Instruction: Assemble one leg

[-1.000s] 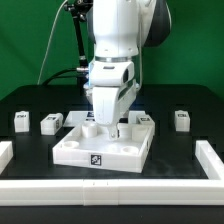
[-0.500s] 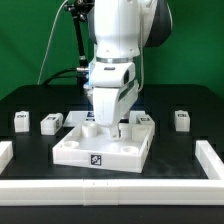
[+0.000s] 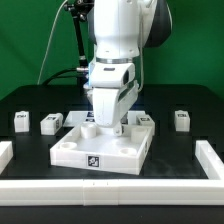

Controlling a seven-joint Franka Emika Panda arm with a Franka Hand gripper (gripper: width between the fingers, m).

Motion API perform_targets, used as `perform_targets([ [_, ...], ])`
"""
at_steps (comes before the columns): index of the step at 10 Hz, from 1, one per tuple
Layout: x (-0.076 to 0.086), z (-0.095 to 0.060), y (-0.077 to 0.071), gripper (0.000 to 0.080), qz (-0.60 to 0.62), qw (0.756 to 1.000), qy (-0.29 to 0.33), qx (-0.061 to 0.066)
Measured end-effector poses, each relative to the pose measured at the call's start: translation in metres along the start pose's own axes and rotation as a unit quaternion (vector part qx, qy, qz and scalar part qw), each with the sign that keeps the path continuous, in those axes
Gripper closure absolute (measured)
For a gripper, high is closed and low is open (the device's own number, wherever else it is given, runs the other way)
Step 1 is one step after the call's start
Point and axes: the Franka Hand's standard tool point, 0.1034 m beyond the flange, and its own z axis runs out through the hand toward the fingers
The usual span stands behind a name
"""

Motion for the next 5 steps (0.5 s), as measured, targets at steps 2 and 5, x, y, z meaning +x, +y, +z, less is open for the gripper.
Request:
perform_targets([
  [2,-0.0002,0.0000,0.0001,0.0742,0.000,1.000,0.000,0.000],
  [5,-0.0002,0.0000,0.0001,0.0742,0.000,1.000,0.000,0.000],
])
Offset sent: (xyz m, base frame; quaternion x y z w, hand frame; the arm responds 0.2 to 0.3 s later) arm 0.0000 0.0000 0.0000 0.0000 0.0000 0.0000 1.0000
